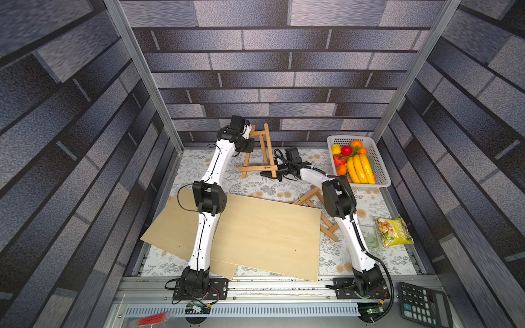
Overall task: Assemble the easel
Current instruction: Unfold the easel, then place the easel at the center of the board.
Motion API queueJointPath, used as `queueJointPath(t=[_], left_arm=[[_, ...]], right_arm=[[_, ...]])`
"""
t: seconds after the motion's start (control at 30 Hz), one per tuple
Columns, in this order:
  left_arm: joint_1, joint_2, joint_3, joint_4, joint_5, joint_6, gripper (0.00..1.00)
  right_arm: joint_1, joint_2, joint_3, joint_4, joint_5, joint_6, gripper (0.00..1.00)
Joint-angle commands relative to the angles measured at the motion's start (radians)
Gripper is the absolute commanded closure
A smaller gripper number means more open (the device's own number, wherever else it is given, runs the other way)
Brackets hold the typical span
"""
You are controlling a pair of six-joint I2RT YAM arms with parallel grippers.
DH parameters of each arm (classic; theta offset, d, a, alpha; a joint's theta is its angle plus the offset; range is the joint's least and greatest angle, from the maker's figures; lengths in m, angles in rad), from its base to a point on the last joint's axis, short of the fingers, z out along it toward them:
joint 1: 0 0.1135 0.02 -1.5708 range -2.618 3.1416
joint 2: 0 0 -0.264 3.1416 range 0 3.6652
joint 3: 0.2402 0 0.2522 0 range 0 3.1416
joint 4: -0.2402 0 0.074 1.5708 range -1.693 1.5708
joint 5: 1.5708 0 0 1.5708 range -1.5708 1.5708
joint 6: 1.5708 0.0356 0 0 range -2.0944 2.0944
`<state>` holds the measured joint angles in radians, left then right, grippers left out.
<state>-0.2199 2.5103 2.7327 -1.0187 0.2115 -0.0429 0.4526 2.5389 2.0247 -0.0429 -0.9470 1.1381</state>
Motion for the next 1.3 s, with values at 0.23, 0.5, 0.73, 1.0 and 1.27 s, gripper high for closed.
queueJointPath(t=[0.23, 0.5, 0.73, 1.0, 1.27], left_arm=[[-0.017, -0.050, -0.051, 0.045, 0.075, 0.128, 1.00], [-0.068, 0.087, 0.107, 0.061, 0.068, 0.143, 1.00], [-0.141, 0.172, 0.177, 0.033, 0.009, 0.175, 1.00], [-0.218, 0.247, 0.195, -0.019, -0.127, 0.203, 1.00], [-0.231, 0.271, 0.191, -0.090, -0.229, 0.214, 0.66]], right_arm=[[-0.054, 0.135, 0.188, 0.049, 0.154, -0.029, 0.96], [-0.107, 0.244, 0.320, 0.116, 0.153, -0.044, 0.94], [-0.135, 0.307, 0.432, 0.101, 0.163, -0.077, 0.94], [-0.170, 0.294, 0.391, 0.086, 0.133, -0.132, 0.84], [-0.182, 0.272, 0.305, 0.136, 0.097, -0.142, 0.76]])
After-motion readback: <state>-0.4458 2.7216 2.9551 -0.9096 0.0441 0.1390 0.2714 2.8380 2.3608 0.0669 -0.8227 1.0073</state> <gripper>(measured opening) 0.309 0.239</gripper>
